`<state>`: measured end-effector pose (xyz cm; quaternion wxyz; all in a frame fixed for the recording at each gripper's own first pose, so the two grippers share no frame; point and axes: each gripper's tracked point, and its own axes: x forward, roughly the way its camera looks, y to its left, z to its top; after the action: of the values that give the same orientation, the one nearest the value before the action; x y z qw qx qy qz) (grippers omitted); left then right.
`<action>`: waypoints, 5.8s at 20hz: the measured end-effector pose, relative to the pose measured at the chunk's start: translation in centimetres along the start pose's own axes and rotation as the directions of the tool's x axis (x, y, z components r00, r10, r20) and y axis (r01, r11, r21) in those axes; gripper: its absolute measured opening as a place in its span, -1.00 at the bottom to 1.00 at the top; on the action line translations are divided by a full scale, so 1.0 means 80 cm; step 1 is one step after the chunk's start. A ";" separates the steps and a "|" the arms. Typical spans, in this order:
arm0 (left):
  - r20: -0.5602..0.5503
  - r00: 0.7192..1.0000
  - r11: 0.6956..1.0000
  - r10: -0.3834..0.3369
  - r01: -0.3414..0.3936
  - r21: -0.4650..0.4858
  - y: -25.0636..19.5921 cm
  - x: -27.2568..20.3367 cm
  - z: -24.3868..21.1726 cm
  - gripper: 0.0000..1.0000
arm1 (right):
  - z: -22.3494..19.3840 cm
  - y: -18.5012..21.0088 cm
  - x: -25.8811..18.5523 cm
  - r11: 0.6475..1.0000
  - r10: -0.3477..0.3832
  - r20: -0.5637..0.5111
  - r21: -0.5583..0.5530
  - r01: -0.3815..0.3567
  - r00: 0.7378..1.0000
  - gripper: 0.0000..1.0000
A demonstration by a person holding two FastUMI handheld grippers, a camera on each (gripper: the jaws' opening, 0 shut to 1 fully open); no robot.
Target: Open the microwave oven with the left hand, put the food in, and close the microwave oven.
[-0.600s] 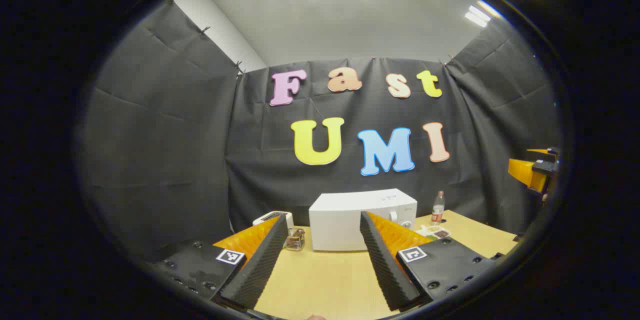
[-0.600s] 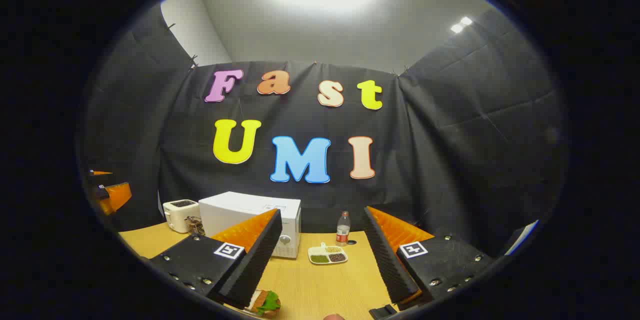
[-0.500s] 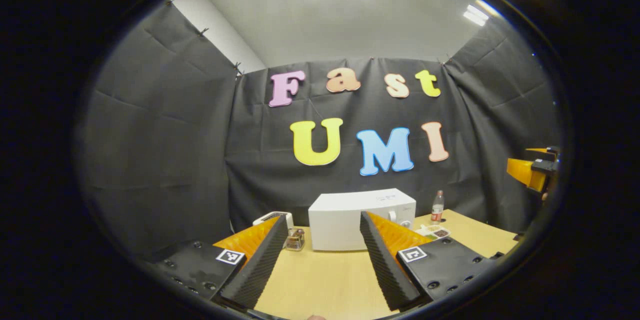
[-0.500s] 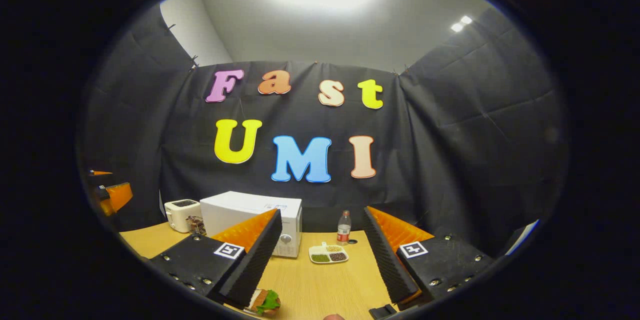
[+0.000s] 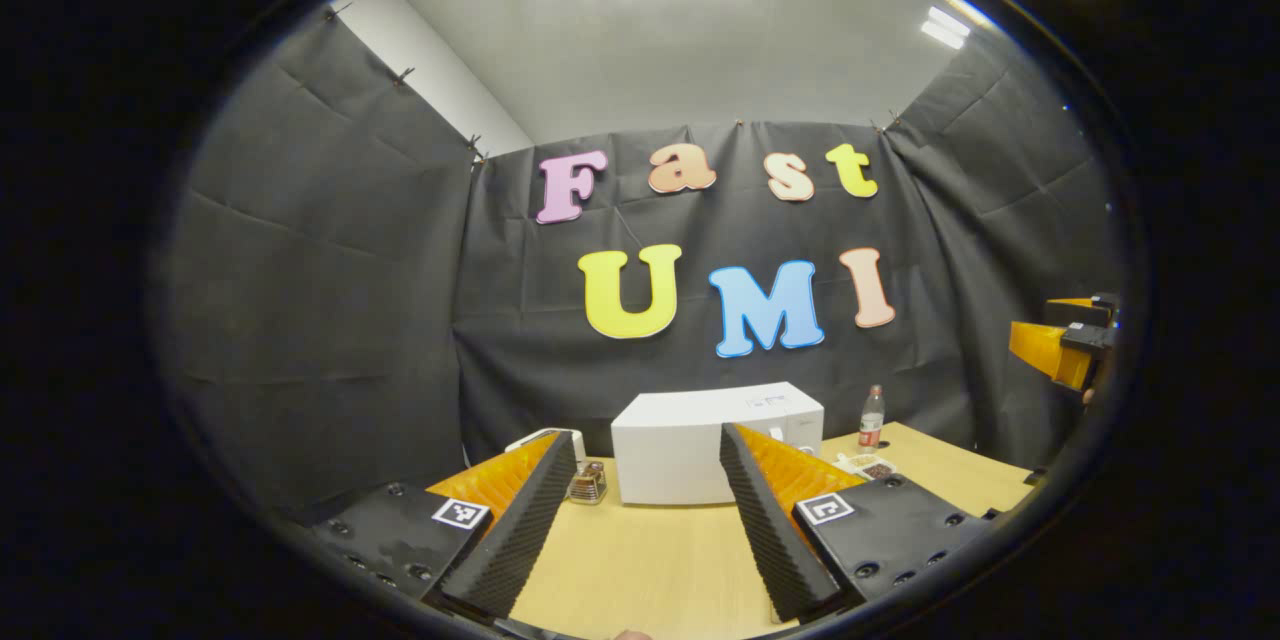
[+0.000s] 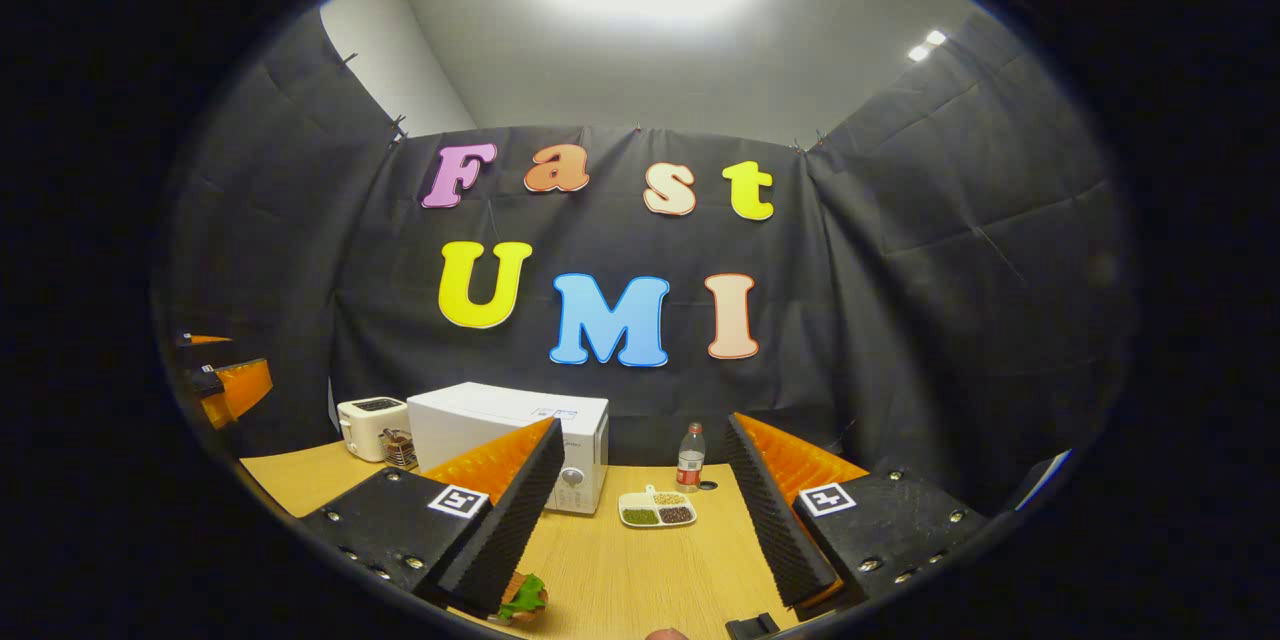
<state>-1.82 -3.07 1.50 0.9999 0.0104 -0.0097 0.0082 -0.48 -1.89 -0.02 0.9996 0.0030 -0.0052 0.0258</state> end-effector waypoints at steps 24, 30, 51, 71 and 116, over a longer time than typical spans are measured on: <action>0.043 0.972 0.972 -0.233 0.234 -0.027 -0.141 0.307 -0.071 0.89 | -0.011 -0.041 0.067 0.974 -0.224 -0.020 -0.042 0.223 0.974 0.94; -0.012 0.948 0.947 -0.317 0.316 -0.053 -0.192 0.379 -0.136 0.92 | -0.022 -0.055 0.072 0.942 -0.329 -0.045 -0.078 0.325 0.943 0.94; -0.296 0.842 0.885 -0.452 0.464 -0.032 -0.337 0.493 -0.351 0.28 | -0.047 -0.101 0.019 0.820 -0.560 -0.139 -0.237 0.522 0.817 0.94; -0.333 0.841 0.903 -0.426 0.420 -0.095 -0.285 0.390 -0.345 -0.72 | -0.062 -0.088 0.037 0.927 -0.359 -0.171 -0.176 0.330 0.918 0.94; -0.406 0.881 0.970 -0.244 0.218 -0.109 0.164 0.205 -0.365 -0.63 | -0.068 0.268 0.045 0.981 0.179 -0.206 0.105 -0.160 0.962 0.95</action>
<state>14.95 10.94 -27.12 0.9725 -0.0206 0.2047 -0.1093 2.03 19.75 -5.30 0.9874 0.0435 0.1036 0.1118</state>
